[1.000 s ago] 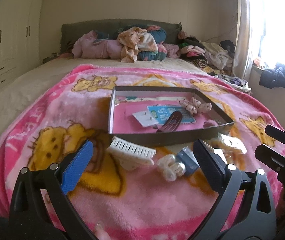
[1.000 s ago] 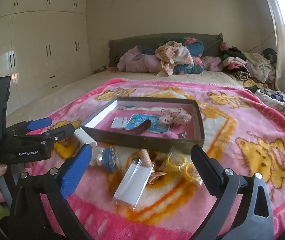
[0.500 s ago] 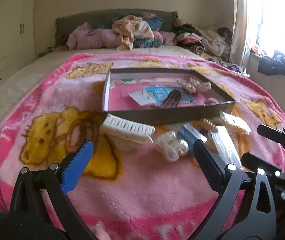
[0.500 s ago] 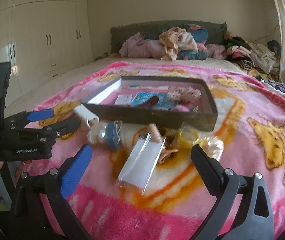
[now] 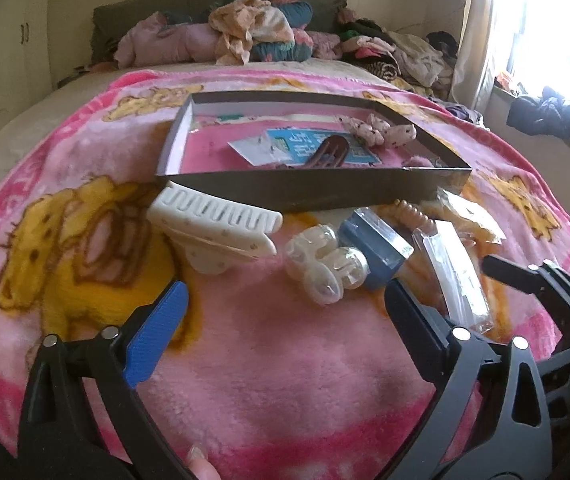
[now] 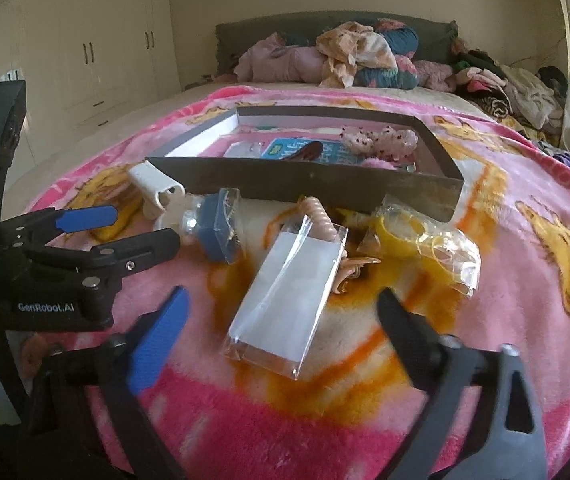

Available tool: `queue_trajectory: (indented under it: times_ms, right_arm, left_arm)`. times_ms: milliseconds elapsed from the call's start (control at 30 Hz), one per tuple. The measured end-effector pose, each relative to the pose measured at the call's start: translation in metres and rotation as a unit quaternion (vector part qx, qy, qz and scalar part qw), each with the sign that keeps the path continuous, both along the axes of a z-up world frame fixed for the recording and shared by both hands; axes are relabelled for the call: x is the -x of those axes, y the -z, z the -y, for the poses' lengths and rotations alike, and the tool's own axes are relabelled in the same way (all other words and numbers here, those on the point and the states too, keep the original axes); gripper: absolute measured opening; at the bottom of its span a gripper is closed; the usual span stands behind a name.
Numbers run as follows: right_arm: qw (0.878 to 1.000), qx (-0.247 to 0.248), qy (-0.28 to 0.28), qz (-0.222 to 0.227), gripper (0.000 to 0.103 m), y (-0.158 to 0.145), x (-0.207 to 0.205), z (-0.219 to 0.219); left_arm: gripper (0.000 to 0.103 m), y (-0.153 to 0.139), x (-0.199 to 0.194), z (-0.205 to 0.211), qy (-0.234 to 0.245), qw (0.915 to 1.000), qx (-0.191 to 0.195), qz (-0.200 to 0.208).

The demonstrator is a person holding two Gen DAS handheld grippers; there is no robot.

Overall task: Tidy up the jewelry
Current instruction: 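Grasp the translucent claw clip with the left tool while the right tool grasps the clear plastic sleeve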

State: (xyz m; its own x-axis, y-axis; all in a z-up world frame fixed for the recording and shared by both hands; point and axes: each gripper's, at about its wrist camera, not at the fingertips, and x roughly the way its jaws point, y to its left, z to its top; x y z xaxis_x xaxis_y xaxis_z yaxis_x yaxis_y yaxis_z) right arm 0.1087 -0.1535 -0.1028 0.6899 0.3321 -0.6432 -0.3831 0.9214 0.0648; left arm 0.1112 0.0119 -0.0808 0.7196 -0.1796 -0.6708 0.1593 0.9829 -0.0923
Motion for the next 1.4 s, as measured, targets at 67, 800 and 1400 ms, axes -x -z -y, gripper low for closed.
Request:
queue_trajectory:
  times_ms: [67,800,1400]
  right_arm:
    - [1.000,0.002,0.002,-0.011,0.060,0.003,-0.004,0.001]
    - [0.999,-0.041,0.023,-0.010,0.033,-0.006,0.002,0.036]
    - [0.998,-0.055,0.023,0.011,0.033,-0.026,0.009,0.040]
  left_arm:
    - [0.084,0.002,-0.003,0.001,0.000,1.0000,0.004,-0.005]
    - [0.037,0.008,-0.022,0.019,0.001,0.9994,0.022,-0.027]
    - [0.037,-0.014,0.000,0.017,0.019,0.9992,0.033,-0.009]
